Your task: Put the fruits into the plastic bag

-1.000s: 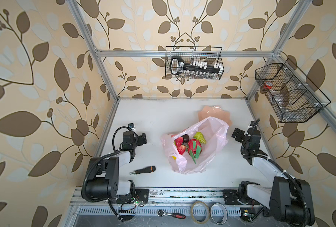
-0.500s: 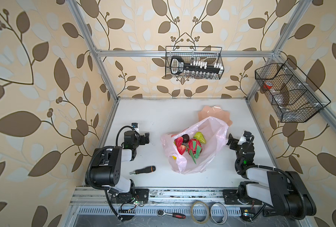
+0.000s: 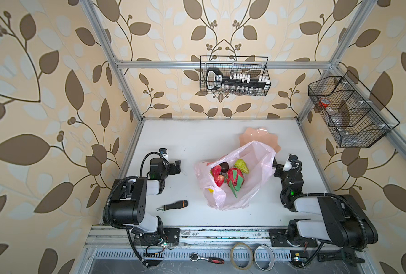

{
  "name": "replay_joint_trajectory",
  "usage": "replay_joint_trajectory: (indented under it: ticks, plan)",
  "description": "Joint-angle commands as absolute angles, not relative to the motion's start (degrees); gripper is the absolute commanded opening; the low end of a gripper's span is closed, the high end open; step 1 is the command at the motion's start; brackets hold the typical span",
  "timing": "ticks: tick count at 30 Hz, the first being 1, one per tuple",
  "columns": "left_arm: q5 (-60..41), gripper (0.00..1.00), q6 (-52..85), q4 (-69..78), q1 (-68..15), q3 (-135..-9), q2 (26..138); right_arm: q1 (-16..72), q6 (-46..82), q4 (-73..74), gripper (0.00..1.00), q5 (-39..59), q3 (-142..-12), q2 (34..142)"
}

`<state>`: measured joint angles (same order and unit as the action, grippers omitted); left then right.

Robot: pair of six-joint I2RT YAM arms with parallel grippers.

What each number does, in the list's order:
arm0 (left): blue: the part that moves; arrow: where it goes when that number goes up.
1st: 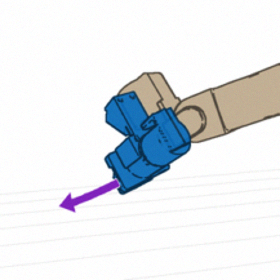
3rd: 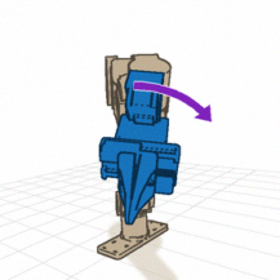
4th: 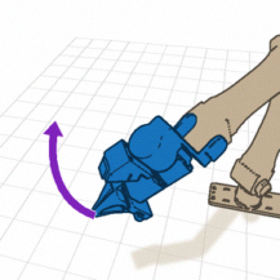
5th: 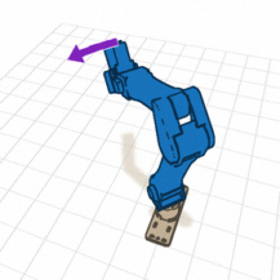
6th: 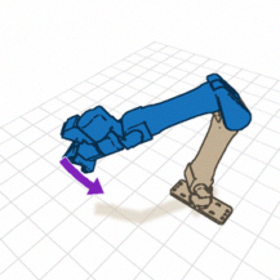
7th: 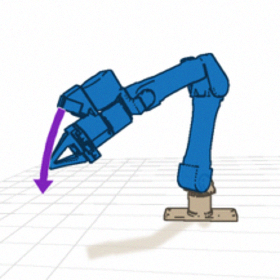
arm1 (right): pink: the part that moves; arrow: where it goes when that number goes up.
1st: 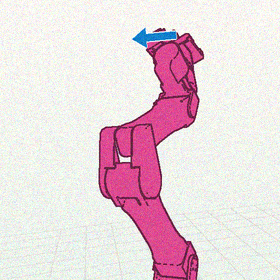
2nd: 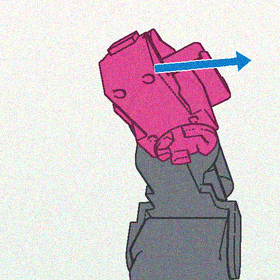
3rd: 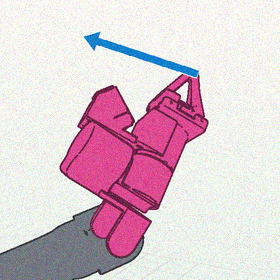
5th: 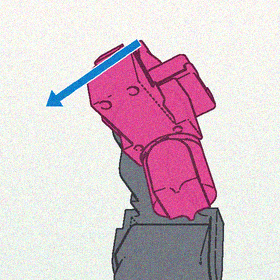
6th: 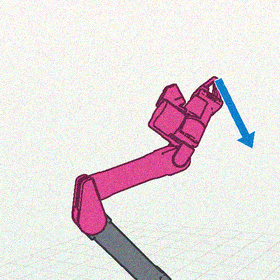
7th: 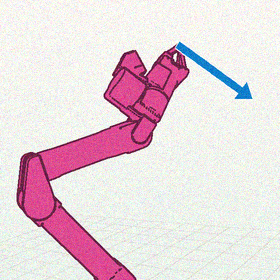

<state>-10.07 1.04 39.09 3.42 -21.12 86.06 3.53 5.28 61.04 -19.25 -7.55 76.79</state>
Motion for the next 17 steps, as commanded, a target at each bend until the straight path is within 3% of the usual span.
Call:
replay_joint_trajectory:
  ticks: [1,17]
  plan:
    - [-10.2,0.99,-0.3,41.4,3.3,-22.9,86.1,3.8,3.5,62.1,1.00,-20.8,-8.2,76.9]
    - [-10.1,0.99,-0.3,41.4,3.2,-22.7,85.9,2.8,3.7,62.0,1.00,-18.4,-8.2,76.9]
